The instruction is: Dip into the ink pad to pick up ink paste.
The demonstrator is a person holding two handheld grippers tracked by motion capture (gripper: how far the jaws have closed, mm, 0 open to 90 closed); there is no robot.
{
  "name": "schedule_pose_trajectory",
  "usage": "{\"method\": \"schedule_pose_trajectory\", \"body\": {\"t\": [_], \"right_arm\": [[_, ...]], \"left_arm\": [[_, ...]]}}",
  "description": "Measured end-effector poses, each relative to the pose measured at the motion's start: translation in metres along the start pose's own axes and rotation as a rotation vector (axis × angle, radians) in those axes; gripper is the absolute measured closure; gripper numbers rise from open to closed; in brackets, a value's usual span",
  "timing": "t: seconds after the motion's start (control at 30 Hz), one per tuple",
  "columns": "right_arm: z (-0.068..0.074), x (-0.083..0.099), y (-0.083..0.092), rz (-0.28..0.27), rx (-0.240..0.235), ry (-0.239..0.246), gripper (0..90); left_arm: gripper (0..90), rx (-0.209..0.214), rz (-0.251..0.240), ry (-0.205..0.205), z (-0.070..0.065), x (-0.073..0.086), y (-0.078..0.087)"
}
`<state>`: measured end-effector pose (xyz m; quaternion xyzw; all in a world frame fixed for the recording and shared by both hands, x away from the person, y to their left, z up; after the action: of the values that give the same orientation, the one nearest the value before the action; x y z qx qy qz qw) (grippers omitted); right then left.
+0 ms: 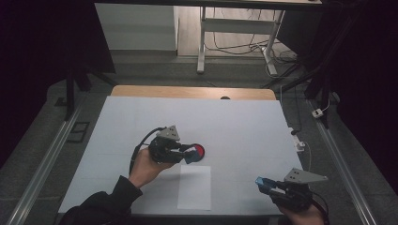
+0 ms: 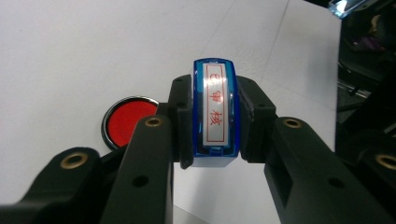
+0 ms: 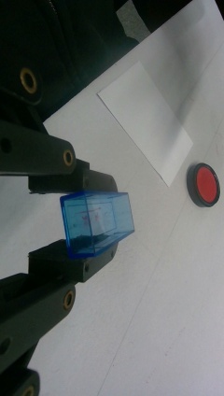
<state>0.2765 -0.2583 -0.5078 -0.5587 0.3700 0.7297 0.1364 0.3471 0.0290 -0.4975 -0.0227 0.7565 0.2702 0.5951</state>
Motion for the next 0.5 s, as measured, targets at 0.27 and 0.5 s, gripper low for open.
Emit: {"method": "schedule_pose_trajectory", "body": {"t": [0.27, 0.5], "right_arm": [[0.0, 0.0, 0.0, 0.0, -0.002, 0.001, 68.0], [0.0, 0.0, 0.0, 0.0, -0.002, 0.002, 68.0]], "left_arm": [[69.6, 0.017, -0.023, -0.005, -0.012, 0.0, 0.011], [69.6, 0.028, -0.029, -0.003, -0.02, 0.002, 0.015]]}}
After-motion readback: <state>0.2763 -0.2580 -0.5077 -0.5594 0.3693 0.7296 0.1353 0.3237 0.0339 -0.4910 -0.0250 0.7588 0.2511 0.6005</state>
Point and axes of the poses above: each handheld gripper's, and its own axes: y roughly backward along the jaws, x roughly out of its underside, z roughly to its left, the point moved 9 cm from there along -y, roughly forward along the jaws, and after that the axes turned 15 degrees about -z, right-handed, at the moved point
